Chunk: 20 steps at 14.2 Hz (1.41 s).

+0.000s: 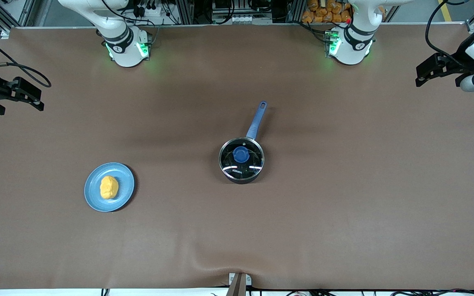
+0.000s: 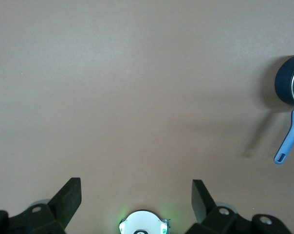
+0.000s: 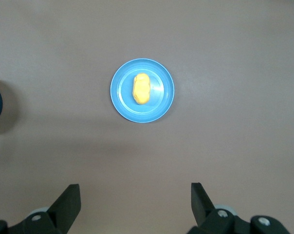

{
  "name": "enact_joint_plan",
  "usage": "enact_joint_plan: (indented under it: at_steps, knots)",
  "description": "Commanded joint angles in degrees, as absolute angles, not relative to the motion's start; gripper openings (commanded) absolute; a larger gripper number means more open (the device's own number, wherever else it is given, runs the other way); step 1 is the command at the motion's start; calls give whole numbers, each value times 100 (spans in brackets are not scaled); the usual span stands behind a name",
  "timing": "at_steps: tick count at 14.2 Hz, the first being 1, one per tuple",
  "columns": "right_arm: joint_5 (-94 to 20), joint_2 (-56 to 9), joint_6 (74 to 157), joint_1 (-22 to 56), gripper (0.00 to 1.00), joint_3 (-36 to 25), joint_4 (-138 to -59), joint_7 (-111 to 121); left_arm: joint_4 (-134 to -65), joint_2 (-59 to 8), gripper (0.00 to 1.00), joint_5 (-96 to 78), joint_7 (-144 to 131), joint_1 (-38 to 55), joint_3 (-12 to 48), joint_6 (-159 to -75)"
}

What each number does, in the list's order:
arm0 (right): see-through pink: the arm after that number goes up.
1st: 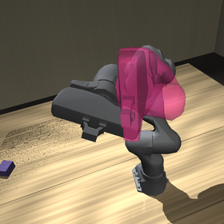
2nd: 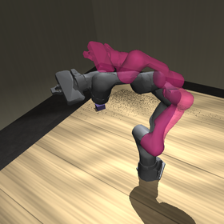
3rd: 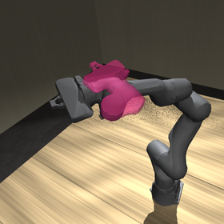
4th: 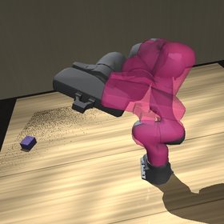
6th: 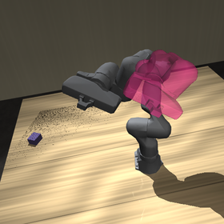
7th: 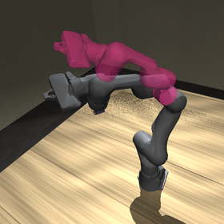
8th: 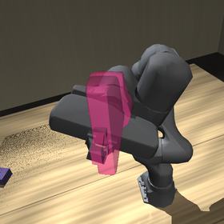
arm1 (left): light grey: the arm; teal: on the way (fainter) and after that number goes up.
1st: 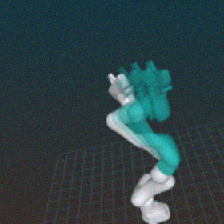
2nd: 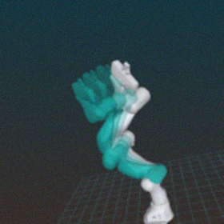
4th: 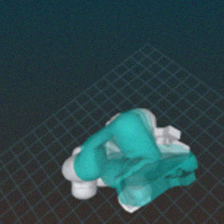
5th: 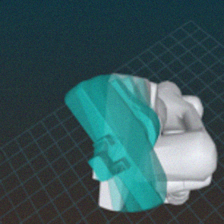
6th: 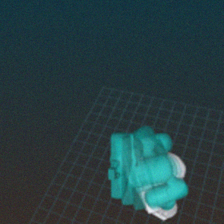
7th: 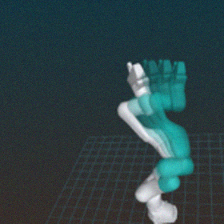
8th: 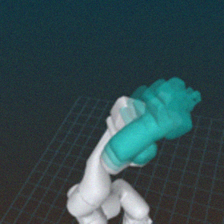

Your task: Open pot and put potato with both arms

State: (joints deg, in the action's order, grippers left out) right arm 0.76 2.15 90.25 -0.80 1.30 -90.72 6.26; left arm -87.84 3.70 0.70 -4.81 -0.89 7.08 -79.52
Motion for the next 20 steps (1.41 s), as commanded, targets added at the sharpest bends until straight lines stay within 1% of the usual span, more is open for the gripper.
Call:
enact_joint_plan:
  at_steps: [1, 4, 7, 12, 15, 18, 20]
  knots:
    - [79, 281, 9140, -140, 100, 132, -9088, 624, -8657, 325, 100, -9, -378, -123, 721, -7910]
    - [62, 272, 9158, -150, 100, 123, -9070, 624, -8622, 308, 100, -26, -387, -132, 712, -7910]
    - [62, 272, 9149, -141, 100, 123, -9000, 615, -8596, 80, 100, -87, -422, -9, 782, -7980]
    - [44, 237, 9097, -114, 100, 123, -9000, 624, -8139, -711, 100, -352, -903, 816, 897, -8453]
    - [35, 168, 9167, -149, 100, 123, -9114, 624, -8025, -1176, 100, -343, -2333, 1500, 896, -9024]
    - [-9, -70, 9535, -255, 100, 123, -9316, 615, -7613, -1870, 100, -316, -3294, 1994, 870, -9360]
    - [-18, -167, 9999, -272, 100, 123, -9666, 615, -7532, -2196, 100, -308, -3916, 2362, 827, -9675]
